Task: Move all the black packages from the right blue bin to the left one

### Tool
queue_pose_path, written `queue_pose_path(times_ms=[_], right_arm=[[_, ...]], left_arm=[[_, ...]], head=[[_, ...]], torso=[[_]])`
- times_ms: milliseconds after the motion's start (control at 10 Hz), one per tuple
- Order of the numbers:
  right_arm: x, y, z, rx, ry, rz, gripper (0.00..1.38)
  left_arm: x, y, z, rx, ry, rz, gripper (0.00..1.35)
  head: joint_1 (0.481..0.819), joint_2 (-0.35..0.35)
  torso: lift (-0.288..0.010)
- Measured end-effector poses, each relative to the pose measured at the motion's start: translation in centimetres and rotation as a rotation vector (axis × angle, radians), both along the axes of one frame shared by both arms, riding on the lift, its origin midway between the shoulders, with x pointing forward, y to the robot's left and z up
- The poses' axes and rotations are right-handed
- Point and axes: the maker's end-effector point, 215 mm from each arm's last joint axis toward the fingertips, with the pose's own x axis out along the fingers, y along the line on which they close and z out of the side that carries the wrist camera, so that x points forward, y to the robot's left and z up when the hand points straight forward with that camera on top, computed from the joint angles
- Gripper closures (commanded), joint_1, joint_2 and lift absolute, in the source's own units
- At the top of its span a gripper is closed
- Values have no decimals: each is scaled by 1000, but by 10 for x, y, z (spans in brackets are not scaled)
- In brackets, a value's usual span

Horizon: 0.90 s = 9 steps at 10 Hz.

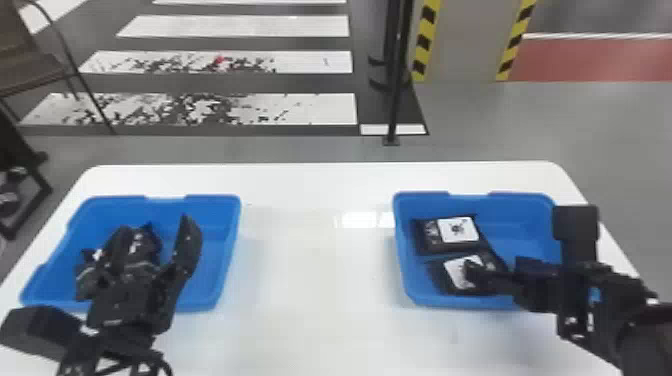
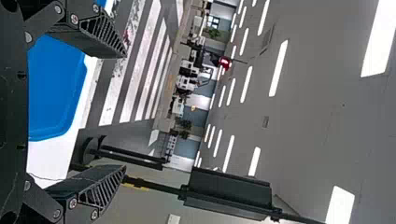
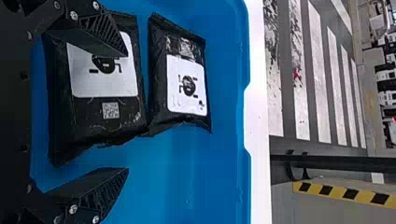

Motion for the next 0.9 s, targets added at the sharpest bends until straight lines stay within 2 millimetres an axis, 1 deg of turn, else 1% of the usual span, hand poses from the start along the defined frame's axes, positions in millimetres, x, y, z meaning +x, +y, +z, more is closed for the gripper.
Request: queue_pose_path(times_ms=[100,200,300,400,700,800,900], right_arm=[[0,10,-8,6,22,19,243],[-2,17,-17,8,52,32,570],[-6,17,-25,6,86,35,1027],[-8,17,-32,13,108,36,1177],[-13,27,-34,73,115,40,1184],[-15,25,-30,96,98,20,1184],[-15,22,-17,130,56,1,1184]], left_arm=[[0,-1,-1,-3,4,-4,216],[1,-1,-2,-5,7,-7,216],[1,0,-3,-11,9,-8,216],[0,2,-3,-16,10,-6,216],[-4,11,-8,-30,22,8,223],[-4,11,-8,-31,19,9,223],[-5,12,-4,-31,7,13,223]], head=[[695,47],[695,56],[695,58],[695,58],[695,84],[695,82],[695,81]], torso=[[-154],[-154],[-154],[-154],[-154],[-154],[-154]])
